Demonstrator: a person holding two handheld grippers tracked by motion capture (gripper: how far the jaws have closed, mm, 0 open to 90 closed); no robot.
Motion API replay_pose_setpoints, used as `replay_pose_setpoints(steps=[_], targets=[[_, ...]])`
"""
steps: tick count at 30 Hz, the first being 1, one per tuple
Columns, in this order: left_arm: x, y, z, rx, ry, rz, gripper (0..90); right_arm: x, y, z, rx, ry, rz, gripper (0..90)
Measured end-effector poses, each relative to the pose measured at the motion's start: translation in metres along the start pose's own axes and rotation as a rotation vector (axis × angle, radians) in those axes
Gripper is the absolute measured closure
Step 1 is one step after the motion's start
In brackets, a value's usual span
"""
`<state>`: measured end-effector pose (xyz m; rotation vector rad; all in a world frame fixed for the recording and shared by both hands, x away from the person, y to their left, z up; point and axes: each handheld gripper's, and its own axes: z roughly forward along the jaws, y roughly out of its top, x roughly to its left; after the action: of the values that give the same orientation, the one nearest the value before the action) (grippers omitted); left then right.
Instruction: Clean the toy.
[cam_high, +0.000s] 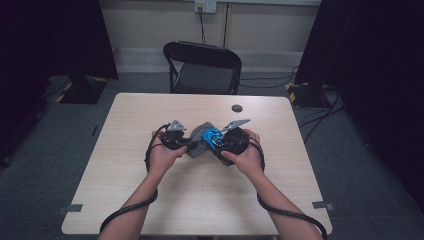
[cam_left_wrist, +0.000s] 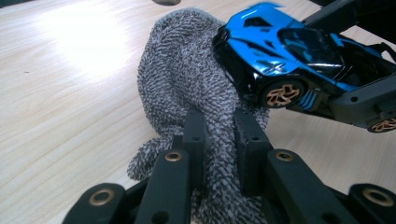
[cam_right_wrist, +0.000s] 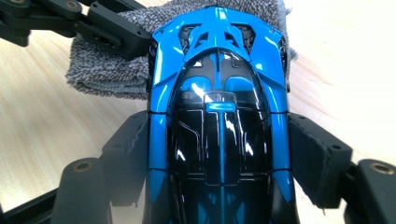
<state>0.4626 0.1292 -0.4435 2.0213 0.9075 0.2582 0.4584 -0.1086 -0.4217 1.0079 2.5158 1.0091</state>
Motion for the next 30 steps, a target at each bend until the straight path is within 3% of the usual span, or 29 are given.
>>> replay_pose_setpoints(steps=[11,18,30], targets=[[-0.001,-0.003,0.000,-0.007,-0.021,-0.012,77.3,0.000,0.001,0.002,0.008,0.005,0.000,28.4],[-0.009,-0.007,0.005,0.012,-0.037,0.015,77.3,0.002,0.001,0.004,0.008,-0.001,0.002,28.4],[-0.029,-0.013,0.013,0.019,-0.105,0.051,77.3,0.001,0.005,0.007,0.005,0.004,0.017,28.4]])
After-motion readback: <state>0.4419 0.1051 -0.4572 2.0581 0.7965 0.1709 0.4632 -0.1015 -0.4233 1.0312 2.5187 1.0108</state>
